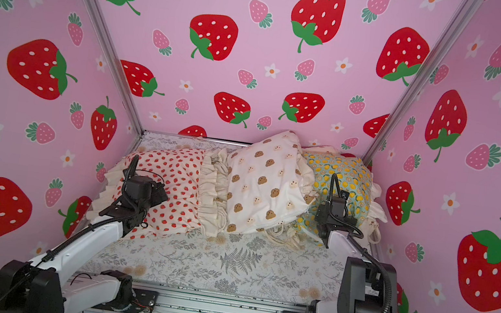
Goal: Zip up pillowcases
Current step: Reset both arms
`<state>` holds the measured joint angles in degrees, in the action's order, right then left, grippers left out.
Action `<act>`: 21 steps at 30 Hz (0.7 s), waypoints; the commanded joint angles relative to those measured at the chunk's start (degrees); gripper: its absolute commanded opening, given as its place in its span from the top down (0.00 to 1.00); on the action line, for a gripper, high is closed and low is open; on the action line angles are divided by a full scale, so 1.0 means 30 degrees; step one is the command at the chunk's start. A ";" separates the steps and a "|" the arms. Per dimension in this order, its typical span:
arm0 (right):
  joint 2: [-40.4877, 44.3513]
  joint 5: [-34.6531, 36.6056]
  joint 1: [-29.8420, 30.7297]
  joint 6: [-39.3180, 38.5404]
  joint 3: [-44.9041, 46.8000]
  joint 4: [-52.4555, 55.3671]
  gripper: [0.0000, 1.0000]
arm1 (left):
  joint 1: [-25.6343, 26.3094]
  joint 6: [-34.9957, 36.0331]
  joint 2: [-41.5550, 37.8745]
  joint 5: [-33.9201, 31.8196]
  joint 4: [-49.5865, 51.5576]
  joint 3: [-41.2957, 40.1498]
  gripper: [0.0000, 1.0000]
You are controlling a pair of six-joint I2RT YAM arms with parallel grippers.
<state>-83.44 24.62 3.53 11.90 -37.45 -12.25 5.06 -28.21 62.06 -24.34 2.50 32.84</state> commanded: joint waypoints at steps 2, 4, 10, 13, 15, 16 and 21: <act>-0.1184 -0.1854 -0.0630 -0.2324 0.0719 -0.4255 0.00 | -0.0661 0.4639 0.1618 -0.2075 -0.4932 -0.1351 0.01; -0.1449 -0.2571 -0.0751 -0.2780 0.1303 -0.5890 0.00 | -0.0683 0.5862 0.2801 -0.2059 -0.7476 -0.1953 0.01; -0.1122 -0.4161 -0.0906 -0.3349 0.5712 -1.3471 0.00 | -0.0866 0.7396 0.5783 0.1154 -1.3974 -0.2908 0.01; -0.2407 -0.4518 -0.0890 -0.3580 0.6236 -1.6089 0.00 | -0.0818 0.7865 0.6810 0.1921 -1.6376 -0.3638 0.01; -0.1891 -0.4282 -0.0851 -0.3439 0.4315 -1.1543 0.00 | -0.0754 0.8071 0.7453 0.2283 -1.6267 -0.3311 0.01; -0.2340 -0.3653 -0.0548 -0.3656 0.4061 -1.1816 0.00 | -0.0749 0.8195 0.7943 0.2474 -1.6573 -0.3218 0.01; -0.2263 -0.3227 -0.0254 -0.3879 0.4160 -1.1857 0.00 | -0.0669 0.8493 0.8900 0.2862 -1.8158 -0.3562 0.01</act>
<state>-89.84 14.55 2.17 2.00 -24.49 -48.73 2.81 -5.13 88.09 -18.48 -45.58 22.41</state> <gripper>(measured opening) 0.993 0.994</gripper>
